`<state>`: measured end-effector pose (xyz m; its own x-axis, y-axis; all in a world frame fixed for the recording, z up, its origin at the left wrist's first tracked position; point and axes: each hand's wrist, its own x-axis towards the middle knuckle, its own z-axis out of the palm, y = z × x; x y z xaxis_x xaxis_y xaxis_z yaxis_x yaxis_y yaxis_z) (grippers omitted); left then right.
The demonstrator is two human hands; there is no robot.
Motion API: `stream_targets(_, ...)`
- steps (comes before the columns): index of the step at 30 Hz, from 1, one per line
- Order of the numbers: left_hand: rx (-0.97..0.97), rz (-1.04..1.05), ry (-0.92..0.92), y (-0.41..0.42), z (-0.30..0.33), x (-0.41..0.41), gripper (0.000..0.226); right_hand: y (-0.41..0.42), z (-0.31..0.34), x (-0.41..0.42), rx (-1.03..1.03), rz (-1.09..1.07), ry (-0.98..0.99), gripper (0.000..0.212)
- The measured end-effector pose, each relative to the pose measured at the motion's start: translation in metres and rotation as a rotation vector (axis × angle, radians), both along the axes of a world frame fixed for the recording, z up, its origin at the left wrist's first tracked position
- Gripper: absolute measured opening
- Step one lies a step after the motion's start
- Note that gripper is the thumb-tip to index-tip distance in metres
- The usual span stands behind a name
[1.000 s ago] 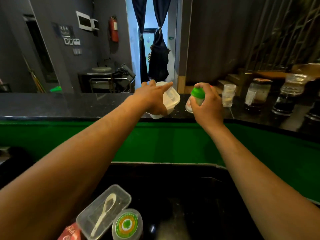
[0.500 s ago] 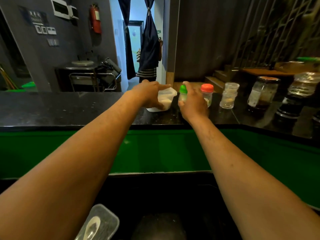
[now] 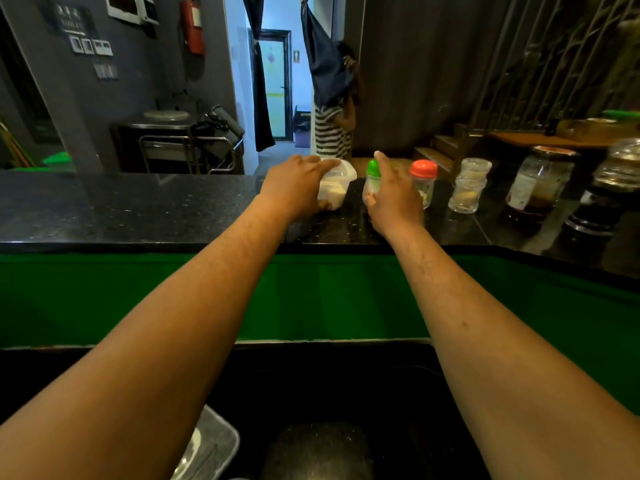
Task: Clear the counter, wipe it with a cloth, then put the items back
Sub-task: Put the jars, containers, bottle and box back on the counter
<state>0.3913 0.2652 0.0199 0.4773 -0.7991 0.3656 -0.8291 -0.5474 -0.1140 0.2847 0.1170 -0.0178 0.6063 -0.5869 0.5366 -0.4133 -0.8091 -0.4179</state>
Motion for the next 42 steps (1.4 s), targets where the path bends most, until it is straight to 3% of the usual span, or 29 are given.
stream_targets(5, -0.002, 0.054, -0.059, 0.007, -0.005, -0.008, 0.092, 0.009, 0.003, -0.009, 0.014, 0.000, 0.002, 0.089)
stream_targets(8, -0.131, 0.085, -0.094, 0.030, -0.016, -0.034, 0.095, 0.025, 0.001, -0.026, 0.063, -0.013, -0.056, 0.085)
stream_targets(12, -0.398, 0.040, -0.024, 0.089, -0.047, -0.090, 0.069, 0.058, -0.022, -0.064, 0.004, 0.040, -0.205, 0.059)
stream_targets(16, -0.481, 0.075, 0.103, 0.160, -0.104, -0.143, 0.046, 0.108, -0.069, -0.104, -0.060, 0.174, -0.264, 0.049)
stream_targets(20, -0.195, 0.217, 0.291, 0.223, -0.160, -0.167, 0.050, 0.178, -0.129, -0.140, 0.019, 0.275, -0.215, 0.047)
stream_targets(25, 0.212, 0.385, 0.473, 0.276, -0.207, -0.165, 0.076, 0.259, -0.201, -0.180, 0.202, 0.380, -0.058, 0.046)
stream_targets(30, 0.529, 0.456, 0.622, 0.295, -0.243, -0.158, 0.113, 0.313, -0.251, -0.207, 0.306, 0.460, 0.173, 0.068)
stream_targets(34, 0.534, 0.533, 0.655, 0.300, -0.265, -0.160, 0.123, 0.331, -0.272, -0.207, 0.333, 0.425, 0.246, 0.084)
stream_targets(42, 0.411, 0.579, 0.611, 0.306, -0.290, -0.160, 0.118, 0.334, -0.290, -0.206, 0.371, 0.313, 0.133, 0.083)
